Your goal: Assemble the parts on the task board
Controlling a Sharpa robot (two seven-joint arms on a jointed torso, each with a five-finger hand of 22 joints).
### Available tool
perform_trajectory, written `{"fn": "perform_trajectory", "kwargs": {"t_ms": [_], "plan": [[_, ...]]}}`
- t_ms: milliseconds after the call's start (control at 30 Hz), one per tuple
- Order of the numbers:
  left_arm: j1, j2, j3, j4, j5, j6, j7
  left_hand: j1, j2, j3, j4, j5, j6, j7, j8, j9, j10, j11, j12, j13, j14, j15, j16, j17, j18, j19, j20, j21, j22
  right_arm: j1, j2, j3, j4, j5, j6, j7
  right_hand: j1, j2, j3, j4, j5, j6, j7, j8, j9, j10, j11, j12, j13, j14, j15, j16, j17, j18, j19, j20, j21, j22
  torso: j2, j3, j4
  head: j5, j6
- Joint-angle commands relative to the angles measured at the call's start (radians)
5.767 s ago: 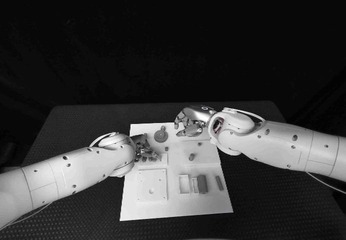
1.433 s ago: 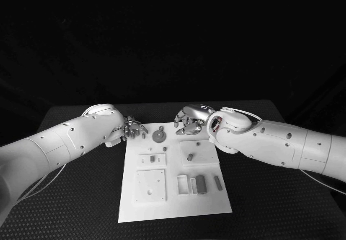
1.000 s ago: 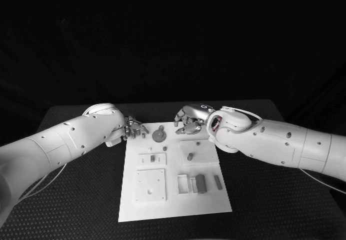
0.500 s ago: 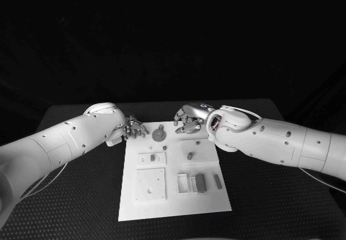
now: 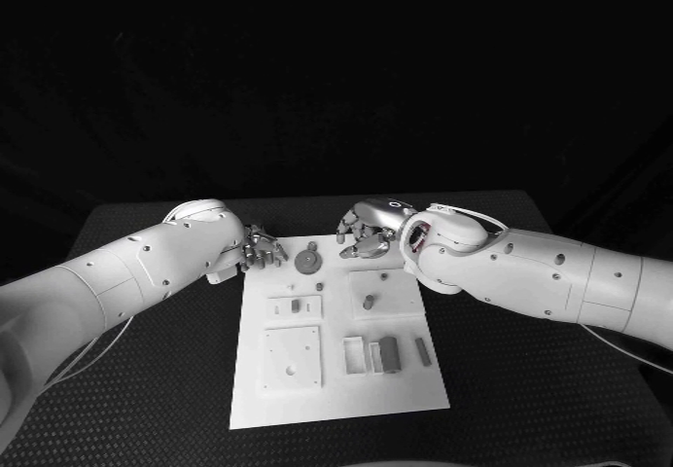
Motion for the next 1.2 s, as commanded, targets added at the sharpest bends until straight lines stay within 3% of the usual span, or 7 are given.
{"fn": "perform_trajectory", "kwargs": {"t_ms": [33,600,700,767,1200], "plan": [[-0.001,0.004,0.000,-0.006,0.007,0.006,0.013,0.000,0.013,0.001,-0.006,0.000,0.007,0.000,0.005,-0.001,-0.002,-0.004,0.007,0.001,0.000,-0.007,0.003,-0.001,0.027,0.001,-0.006,0.004,0.002,0.000,0.001,0.001,0.000,-0.004,0.007,0.003,-0.008,-0.003,0.000,0.007,0.002,-0.003,0.008,-0.005,0.001,0.000,0.006,-0.004,0.000,-0.006,0.001,-0.005,-0.001,0.046,0.001,-0.005,-0.005,0.008,0.000,0.0003,-0.0004,0.000,0.000],[-0.002,0.004,0.000,-0.009,0.010,0.003,0.020,0.026,0.044,0.018,-0.029,-0.006,0.022,-0.005,0.007,0.003,0.000,-0.006,0.007,0.000,0.003,-0.010,0.006,-0.003,0.025,0.004,-0.009,0.003,0.007,0.000,0.002,0.001,-0.001,-0.003,0.010,0.004,-0.008,-0.003,0.000,0.008,0.002,-0.003,0.008,-0.005,0.002,0.000,0.006,-0.004,0.000,-0.006,0.001,-0.005,-0.002,0.046,0.001,-0.005,-0.005,0.008,-0.001,-0.0001,0.0007,-0.003,-0.005],[-0.002,0.003,0.000,-0.005,0.018,0.000,0.022,0.054,0.056,0.043,-0.034,-0.004,0.023,-0.004,0.005,0.003,0.000,-0.006,0.006,-0.002,0.003,-0.009,0.005,-0.005,0.023,0.006,-0.008,0.002,0.009,0.000,0.002,0.001,-0.001,-0.003,0.010,0.004,-0.008,-0.003,0.000,0.008,0.002,-0.003,0.008,-0.005,0.002,0.000,0.006,-0.004,0.000,-0.006,0.001,-0.005,-0.002,0.046,0.001,-0.005,-0.005,0.008,-0.001,-0.0001,0.0009,-0.003,-0.006],[-0.003,0.002,0.000,-0.001,0.031,0.001,0.020,0.081,0.048,0.084,-0.019,-0.013,0.025,-0.003,0.003,0.004,0.000,-0.005,0.004,-0.004,0.003,-0.008,0.004,-0.008,0.021,0.007,-0.008,-0.002,0.010,0.000,0.002,0.001,-0.001,-0.002,0.010,0.004,-0.008,-0.003,0.000,0.008,0.002,-0.003,0.008,-0.005,0.002,0.000,0.006,-0.004,0.000,-0.006,0.001,-0.005,-0.001,0.046,0.001,-0.005,-0.006,0.008,-0.001,-0.0004,0.0010,-0.003,-0.007],[-0.003,-0.001,0.000,-0.003,0.033,-0.019,0.015,0.132,0.085,0.122,-0.040,-0.009,0.041,-0.009,0.010,0.012,0.010,-0.008,0.006,-0.005,0.011,-0.010,0.011,-0.009,0.020,0.016,-0.009,0.002,0.020,0.000,0.002,0.001,-0.002,-0.001,0.010,0.004,-0.009,-0.004,0.000,0.009,0.002,-0.003,0.008,-0.006,0.002,0.000,0.006,-0.004,0.000,-0.006,0.001,-0.005,-0.001,0.046,0.001,-0.005,-0.006,0.008,-0.001,-0.0001,0.0011,-0.004,-0.009]]}}
